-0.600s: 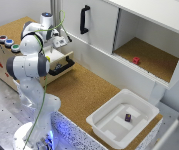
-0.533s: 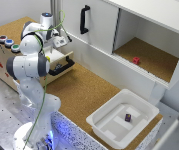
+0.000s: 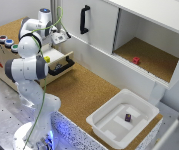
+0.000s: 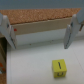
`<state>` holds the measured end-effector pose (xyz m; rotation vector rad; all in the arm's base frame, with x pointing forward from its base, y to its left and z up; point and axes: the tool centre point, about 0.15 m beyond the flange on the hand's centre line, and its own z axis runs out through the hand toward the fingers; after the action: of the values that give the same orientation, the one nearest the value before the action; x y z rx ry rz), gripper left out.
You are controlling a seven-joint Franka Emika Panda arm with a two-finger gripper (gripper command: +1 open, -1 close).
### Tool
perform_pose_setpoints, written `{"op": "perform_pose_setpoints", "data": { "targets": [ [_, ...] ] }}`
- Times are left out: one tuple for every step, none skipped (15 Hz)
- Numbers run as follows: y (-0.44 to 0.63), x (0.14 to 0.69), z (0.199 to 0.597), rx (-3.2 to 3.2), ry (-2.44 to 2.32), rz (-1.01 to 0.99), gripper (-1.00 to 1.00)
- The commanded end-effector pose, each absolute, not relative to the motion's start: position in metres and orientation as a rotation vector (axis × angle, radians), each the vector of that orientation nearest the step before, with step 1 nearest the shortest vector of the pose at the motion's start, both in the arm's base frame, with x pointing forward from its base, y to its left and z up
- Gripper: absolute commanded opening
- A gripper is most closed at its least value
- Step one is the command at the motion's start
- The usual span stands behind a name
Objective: Turn on the blue led light
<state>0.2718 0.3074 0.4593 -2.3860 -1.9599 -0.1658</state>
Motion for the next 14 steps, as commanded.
{"op": "perform_pose_setpoints", "data": {
  "targets": [
    [0.362, 0.211, 0.526, -2.594, -1.905, -0.01, 1.0],
    [0.377, 0.197, 0.533, -2.596, -1.921, -0.02, 1.0],
    [0.392, 0.185, 0.537, -2.58, -1.932, -0.052, 1.0],
    [0.407, 0.174, 0.54, -2.553, -1.959, -0.064, 1.0],
    [0.424, 0.165, 0.541, -2.517, -1.994, -0.064, 1.0],
    [0.438, 0.159, 0.542, -2.49, -2.025, -0.055, 1.0],
    [0.453, 0.155, 0.544, -2.466, -2.045, -0.05, 1.0],
    [0.465, 0.154, 0.545, -2.461, -2.059, -0.044, 1.0],
    [0.478, 0.154, 0.548, -2.452, -2.069, -0.056, 1.0],
    [0.489, 0.153, 0.548, -2.441, -2.069, -0.065, 1.0],
    [0.496, 0.152, 0.549, -2.42, -2.036, -0.072, 1.0],
    [0.505, 0.15, 0.551, -2.412, -2.034, -0.089, 1.0],
    [0.513, 0.148, 0.55, -2.392, -2.043, -0.098, 1.0],
    [0.517, 0.149, 0.548, -2.403, -2.042, -0.124, -1.0]
  ]
}}
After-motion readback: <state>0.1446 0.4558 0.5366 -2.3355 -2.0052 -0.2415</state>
